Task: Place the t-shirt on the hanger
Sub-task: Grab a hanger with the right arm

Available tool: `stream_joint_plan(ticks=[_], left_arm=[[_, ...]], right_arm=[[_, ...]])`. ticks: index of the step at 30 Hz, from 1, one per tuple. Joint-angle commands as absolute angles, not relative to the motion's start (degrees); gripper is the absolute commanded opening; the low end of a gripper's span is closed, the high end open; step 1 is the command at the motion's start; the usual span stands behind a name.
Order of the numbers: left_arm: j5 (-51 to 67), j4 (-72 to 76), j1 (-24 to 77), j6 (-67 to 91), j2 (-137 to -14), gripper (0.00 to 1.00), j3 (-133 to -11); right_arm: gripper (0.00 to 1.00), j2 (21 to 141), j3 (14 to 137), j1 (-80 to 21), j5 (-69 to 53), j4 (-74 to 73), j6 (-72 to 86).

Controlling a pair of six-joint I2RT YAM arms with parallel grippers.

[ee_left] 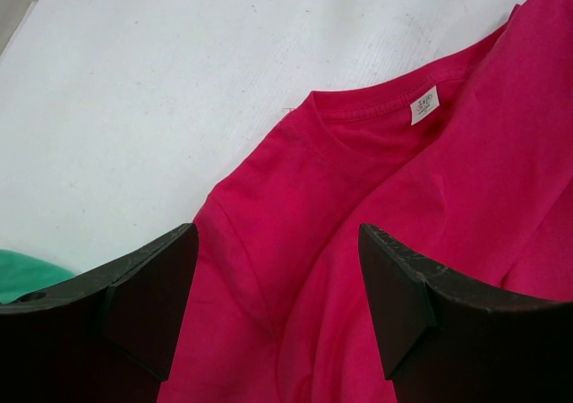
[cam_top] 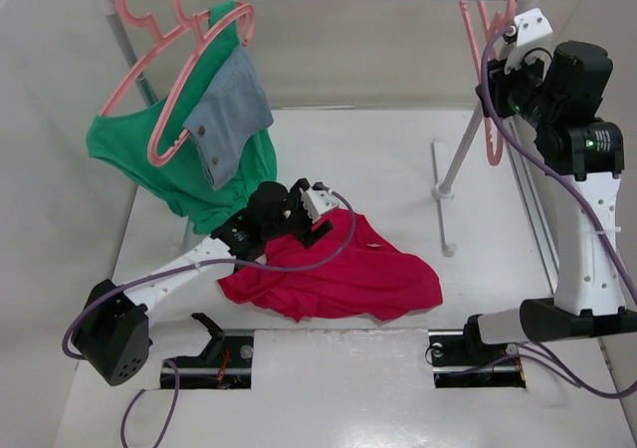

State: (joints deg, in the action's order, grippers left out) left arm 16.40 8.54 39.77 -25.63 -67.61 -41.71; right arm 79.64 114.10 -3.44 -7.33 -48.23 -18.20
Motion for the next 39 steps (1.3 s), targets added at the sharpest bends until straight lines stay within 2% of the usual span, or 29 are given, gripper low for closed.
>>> stream_joint_plan(ticks=[1, 2, 15, 18, 19, 21, 31, 39], left_arm=[[17.3, 10.8, 40.0, -26.0, -66.0, 0.69, -41.2], [17.3, 10.8, 40.0, -26.5, -66.0, 0.69, -41.2], [20.6, 13.1, 40.0, -24.8, -68.5, 0.62, -41.7], [21.4, 12.0, 41.4, -22.4, -70.9, 0.68, -43.0], [21.4, 12.0, 41.9, -21.7, -71.4, 0.72, -43.0], [21.4, 11.4, 42.7, -19.0, -73.4, 0.74, -43.7], [8.6, 9.6, 47.7, -10.6, -85.4, 0.75, -53.2], [-2.2, 9.3, 52.5, -9.6, -95.2, 0.69, -60.3]], right_arm=[[0.03, 75.9, 112.7, -3.3, -11.1, -44.6, -18.3], [0.00, 75.8, 112.7, -3.3, -11.8, -44.6, -18.3], [0.00, 74.5, 111.5, -5.7, -31.5, -38.8, -23.8], [0.00, 74.0, 110.7, -6.3, -34.2, -36.7, -24.3], [0.00, 74.6, 110.7, -6.3, -35.2, -36.7, -25.0], [0.00, 75.5, 110.7, -6.3, -37.7, -37.3, -25.7], [0.00, 75.4, 103.9, -8.6, -42.0, -39.1, -31.7], [0.00, 65.3, 86.3, -8.6, -42.5, -37.8, -31.0]])
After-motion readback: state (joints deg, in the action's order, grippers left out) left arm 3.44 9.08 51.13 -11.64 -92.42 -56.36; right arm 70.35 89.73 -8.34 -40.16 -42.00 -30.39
